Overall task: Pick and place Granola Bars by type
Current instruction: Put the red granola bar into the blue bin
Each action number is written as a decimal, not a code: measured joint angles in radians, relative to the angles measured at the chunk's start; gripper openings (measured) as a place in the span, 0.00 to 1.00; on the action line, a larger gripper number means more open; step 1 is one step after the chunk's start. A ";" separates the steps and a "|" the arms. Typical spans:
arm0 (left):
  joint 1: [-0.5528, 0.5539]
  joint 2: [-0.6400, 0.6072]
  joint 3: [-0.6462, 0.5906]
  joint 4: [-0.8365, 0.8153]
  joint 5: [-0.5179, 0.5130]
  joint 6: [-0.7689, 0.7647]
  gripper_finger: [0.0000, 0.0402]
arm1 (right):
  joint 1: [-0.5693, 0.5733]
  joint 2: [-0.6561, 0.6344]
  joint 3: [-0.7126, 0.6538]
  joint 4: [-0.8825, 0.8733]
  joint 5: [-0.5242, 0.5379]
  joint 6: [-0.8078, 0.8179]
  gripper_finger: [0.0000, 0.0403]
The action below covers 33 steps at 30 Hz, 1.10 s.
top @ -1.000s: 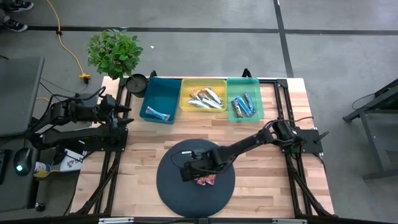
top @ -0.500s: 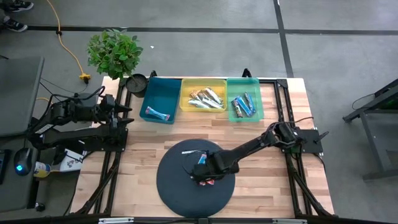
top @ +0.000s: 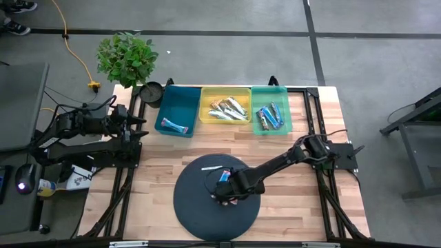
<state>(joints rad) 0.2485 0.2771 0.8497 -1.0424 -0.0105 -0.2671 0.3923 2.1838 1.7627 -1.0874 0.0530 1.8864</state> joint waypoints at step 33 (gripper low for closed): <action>0.000 0.000 0.000 -0.008 0.001 0.001 0.68 | -0.013 -0.002 -0.135 0.194 -0.077 0.017 0.34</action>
<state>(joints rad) 0.2485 0.2771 0.8494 -1.0504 -0.0093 -0.2665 0.3798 2.1822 1.6279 -0.8931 -0.0238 1.9037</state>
